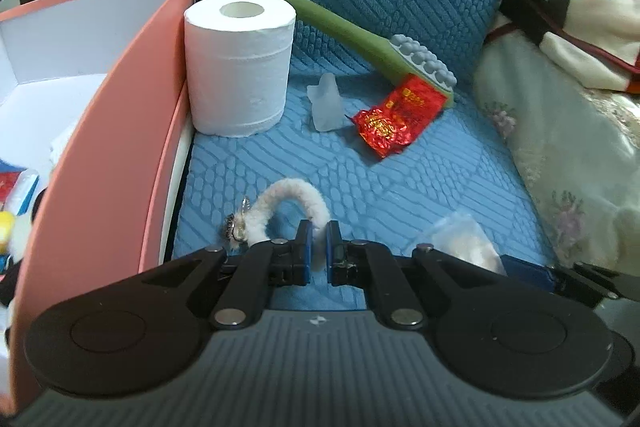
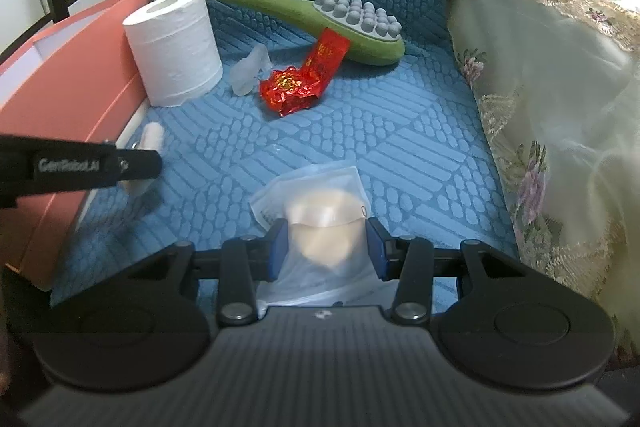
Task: Organize soft objects
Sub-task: 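Carry the ring with the left tool while the right tool carries the puff packet over the pink box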
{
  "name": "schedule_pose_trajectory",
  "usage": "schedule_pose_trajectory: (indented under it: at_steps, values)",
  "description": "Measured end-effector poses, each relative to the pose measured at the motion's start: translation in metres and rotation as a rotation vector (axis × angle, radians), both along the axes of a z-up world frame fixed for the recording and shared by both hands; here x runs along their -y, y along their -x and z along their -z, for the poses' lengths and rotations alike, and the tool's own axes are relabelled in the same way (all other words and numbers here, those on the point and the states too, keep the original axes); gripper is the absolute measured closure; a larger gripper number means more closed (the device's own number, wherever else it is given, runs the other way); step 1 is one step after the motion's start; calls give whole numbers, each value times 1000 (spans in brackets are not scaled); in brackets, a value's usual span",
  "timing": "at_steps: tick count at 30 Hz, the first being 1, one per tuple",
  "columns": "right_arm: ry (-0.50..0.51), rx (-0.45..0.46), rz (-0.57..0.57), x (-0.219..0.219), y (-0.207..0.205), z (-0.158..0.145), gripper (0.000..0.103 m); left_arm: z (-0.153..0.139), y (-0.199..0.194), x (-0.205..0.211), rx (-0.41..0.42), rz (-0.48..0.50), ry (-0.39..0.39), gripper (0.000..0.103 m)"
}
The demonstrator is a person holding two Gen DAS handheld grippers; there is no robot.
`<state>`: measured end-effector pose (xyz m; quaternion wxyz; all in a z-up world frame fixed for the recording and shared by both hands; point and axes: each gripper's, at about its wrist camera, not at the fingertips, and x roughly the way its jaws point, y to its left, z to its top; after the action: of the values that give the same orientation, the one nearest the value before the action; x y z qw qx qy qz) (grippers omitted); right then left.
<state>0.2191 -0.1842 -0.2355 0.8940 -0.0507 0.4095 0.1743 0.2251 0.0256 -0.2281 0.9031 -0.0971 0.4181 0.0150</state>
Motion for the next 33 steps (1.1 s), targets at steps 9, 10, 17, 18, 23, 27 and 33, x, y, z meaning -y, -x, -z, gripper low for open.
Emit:
schedule_pose_trajectory:
  at_steps: [9, 10, 17, 18, 23, 27, 33]
  values:
    - [-43, 4, -30, 3, 26, -20, 57, -24, 33, 4, 23, 7, 19, 95]
    - [-45, 3, -32, 3, 28, -21, 57, -27, 36, 5, 24, 14, 4, 95]
    - [-50, -4, -14, 5, 33, -24, 57, -32, 53, 3, 23, 17, 29, 95]
    - [-50, -4, -16, 5, 34, -25, 57, -33, 56, 3, 25, 19, 41, 95]
    - [-67, -25, -8, 6, 41, -30, 57, -40, 63, 6, 30, 44, 66, 95]
    - [-83, -33, 11, 9, 44, -39, 57, -45, 67, 9, 15, 61, 57, 95]
    - [-112, -13, 26, 15, 46, -64, 57, -65, 71, 3, 26, 57, 74, 95]
